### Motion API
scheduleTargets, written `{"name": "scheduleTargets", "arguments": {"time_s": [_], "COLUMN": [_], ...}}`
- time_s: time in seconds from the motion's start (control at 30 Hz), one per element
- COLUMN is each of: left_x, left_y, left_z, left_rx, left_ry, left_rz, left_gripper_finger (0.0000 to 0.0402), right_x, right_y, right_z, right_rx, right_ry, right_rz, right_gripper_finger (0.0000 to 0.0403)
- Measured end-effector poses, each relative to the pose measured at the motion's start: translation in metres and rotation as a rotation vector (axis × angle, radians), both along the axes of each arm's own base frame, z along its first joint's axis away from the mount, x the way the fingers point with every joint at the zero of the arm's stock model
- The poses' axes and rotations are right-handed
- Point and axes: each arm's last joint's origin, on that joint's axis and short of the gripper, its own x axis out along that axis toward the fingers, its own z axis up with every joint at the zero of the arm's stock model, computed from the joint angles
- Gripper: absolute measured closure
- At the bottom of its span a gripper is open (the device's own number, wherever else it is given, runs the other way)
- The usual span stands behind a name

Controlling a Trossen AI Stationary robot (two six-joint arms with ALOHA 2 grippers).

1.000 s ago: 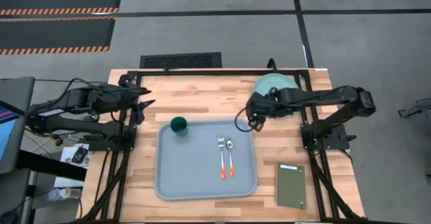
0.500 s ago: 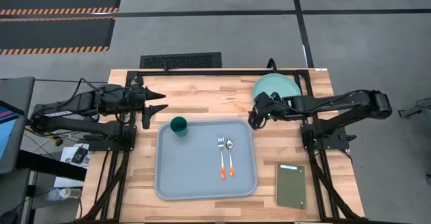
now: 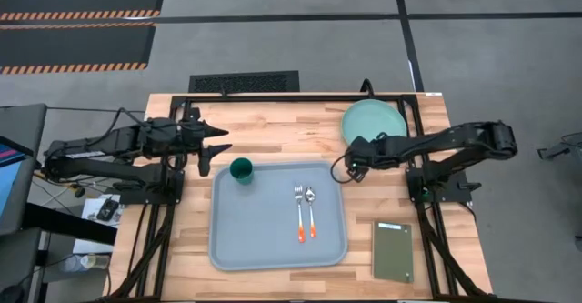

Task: Pick and place plate/cup/fork/spoon on tray
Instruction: Put the light blue plate on the gray tray to the bottom of the green cup

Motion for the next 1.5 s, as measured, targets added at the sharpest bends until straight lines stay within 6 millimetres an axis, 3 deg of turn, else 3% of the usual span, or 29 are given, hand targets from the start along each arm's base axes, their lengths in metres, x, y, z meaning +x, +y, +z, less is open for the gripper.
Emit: {"name": "scheduleTargets", "arguments": {"time_s": [0.33,0.43,0.6,0.73,0.9,1.17,1.33,1.5], "left_x": [0.000,0.000,0.000,-0.001,-0.001,-0.001,-0.001,-0.001], "left_y": [0.000,0.000,0.000,0.001,0.001,0.001,0.001,0.001], "left_z": [0.001,0.001,0.001,0.001,0.001,0.001,0.001,0.001], "left_rx": [0.009,0.010,0.035,0.042,0.049,0.050,0.050,0.050], "left_ry": [-0.012,-0.012,-0.004,-0.003,0.000,0.000,0.000,-0.001], "left_rz": [0.000,0.001,-0.004,0.015,0.015,0.015,0.015,0.015], "left_gripper_finger": [0.0224,0.0224,0.0224,0.0224,0.0224,0.0224,0.0224,0.0224], "right_x": [0.008,0.009,0.011,0.016,0.034,0.055,0.071,0.081], "right_y": [-0.013,-0.014,-0.015,-0.016,-0.014,-0.011,0.018,0.054], "right_z": [-0.041,-0.045,-0.050,-0.044,-0.006,0.084,0.134,0.168], "right_rx": [0.010,0.014,0.010,0.000,-0.049,-0.166,-0.223,-0.299], "right_ry": [0.203,0.215,0.219,0.201,0.057,-0.203,-0.411,-0.581], "right_rz": [-0.041,-0.064,-0.094,-0.101,-0.072,0.072,0.387,0.629], "right_gripper_finger": [0.0166,0.0219,0.0373,0.0384,0.0395,0.0399,0.0400,0.0400]}}
